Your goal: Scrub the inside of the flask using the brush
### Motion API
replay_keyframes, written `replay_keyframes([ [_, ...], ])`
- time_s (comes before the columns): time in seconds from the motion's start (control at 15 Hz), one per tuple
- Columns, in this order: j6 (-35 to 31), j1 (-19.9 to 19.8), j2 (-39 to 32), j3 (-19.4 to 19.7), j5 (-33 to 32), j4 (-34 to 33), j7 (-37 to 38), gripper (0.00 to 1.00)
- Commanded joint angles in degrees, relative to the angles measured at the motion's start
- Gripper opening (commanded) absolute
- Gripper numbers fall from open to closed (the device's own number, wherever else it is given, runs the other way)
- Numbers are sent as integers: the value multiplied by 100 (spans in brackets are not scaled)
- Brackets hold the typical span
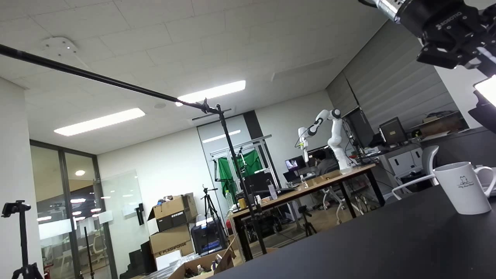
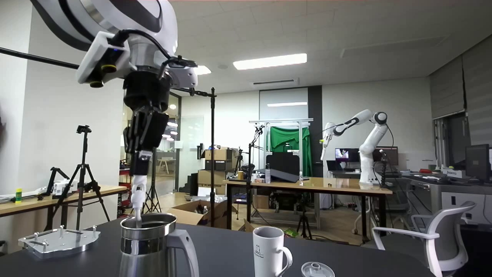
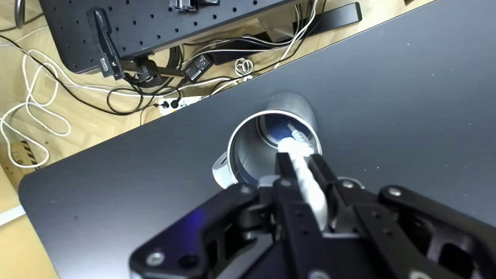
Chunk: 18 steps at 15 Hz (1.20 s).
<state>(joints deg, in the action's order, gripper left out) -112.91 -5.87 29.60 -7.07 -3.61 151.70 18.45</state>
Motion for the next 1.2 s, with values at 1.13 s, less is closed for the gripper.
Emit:
replay_keyframes([
  [1.13,-240,-17,-227,419,58,-39,8,4],
])
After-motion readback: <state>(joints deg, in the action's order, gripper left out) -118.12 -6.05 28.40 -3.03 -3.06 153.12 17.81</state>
